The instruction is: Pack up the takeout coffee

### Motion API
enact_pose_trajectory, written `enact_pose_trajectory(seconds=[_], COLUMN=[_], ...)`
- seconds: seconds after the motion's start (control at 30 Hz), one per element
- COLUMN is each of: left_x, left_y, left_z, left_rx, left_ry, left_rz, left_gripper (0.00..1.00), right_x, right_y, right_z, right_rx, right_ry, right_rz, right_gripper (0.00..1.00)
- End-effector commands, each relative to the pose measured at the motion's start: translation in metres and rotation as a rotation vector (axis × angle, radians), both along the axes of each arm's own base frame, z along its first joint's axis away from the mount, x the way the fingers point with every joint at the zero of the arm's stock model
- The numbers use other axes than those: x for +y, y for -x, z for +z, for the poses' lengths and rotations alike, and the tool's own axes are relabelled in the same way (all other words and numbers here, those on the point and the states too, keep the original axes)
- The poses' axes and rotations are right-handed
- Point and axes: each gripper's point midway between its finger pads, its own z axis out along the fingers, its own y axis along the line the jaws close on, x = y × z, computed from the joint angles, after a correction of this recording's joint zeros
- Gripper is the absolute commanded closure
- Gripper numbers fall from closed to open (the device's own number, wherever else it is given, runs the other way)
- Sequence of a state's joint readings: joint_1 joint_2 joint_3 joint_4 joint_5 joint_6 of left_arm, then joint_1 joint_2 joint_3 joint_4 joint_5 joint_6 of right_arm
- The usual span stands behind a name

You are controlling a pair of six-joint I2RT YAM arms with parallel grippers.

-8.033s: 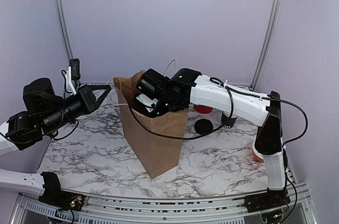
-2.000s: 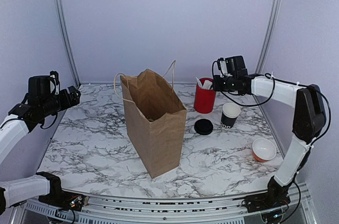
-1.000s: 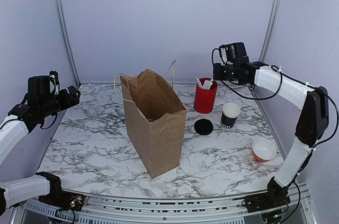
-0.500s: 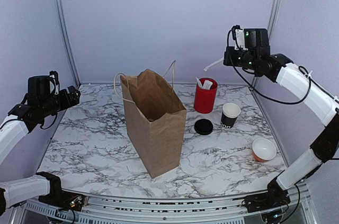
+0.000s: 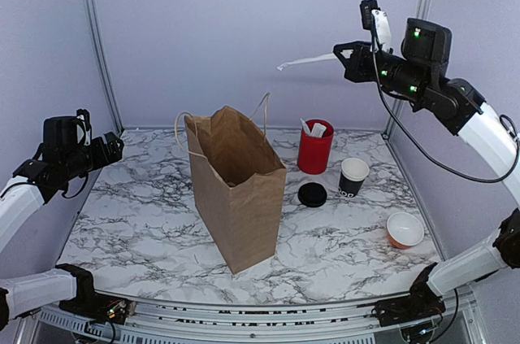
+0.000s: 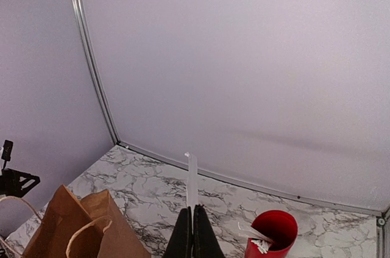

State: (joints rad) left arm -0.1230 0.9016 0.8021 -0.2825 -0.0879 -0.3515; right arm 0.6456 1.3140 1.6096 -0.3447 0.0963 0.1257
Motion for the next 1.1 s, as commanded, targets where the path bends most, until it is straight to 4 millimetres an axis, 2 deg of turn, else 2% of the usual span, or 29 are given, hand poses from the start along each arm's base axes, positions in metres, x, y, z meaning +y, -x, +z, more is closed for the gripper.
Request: enact_pose_trajectory(seconds=[0.0, 0.13, 0.3, 0.47, 0.57, 0.7, 0.97, 1.07], left_x=[0.002, 0.001, 0.001, 0.001, 0.001, 0.001, 0.001, 0.001], left_y=[-0.003, -0.003, -0.004, -0.004, -0.004, -0.005, -0.005, -0.005], left_z=[0.001, 0.001, 0.001, 0.001, 0.0, 0.0, 0.0, 0.0], left_rx=[-0.015, -0.017, -0.016, -0.017, -0.015, -0.014, -0.014, -0.014], left_ry=[0.004, 0.005, 0.005, 0.005, 0.004, 0.005, 0.005, 0.004], left_rz=[0.006, 0.004, 0.004, 0.005, 0.005, 0.002, 0.004, 0.005], left_gripper=[0.01, 0.01, 0.01, 0.01, 0.01, 0.01, 0.01, 0.01], right_x=[0.016, 0.032, 0.064, 0.095, 0.108, 0.116, 0.128, 0.132], right_y=[0.038, 0.063, 0.088, 0.103, 0.107, 0.104, 0.108, 0.107], right_z=[0.047, 0.061, 0.057, 0.035, 0.012, -0.015, -0.043, -0.05], right_rx=[-0.134, -0.181, -0.195, -0.167, -0.12, -0.06, 0.01, 0.026], right_ry=[-0.06, -0.073, -0.014, 0.102, 0.19, 0.27, 0.324, 0.335], right_rz=[0.125, 0.231, 0.347, 0.378, 0.394, 0.377, 0.435, 0.445], right_gripper=[0.99, 0.99, 0.98, 0.98, 0.98, 0.98, 0.96, 0.87])
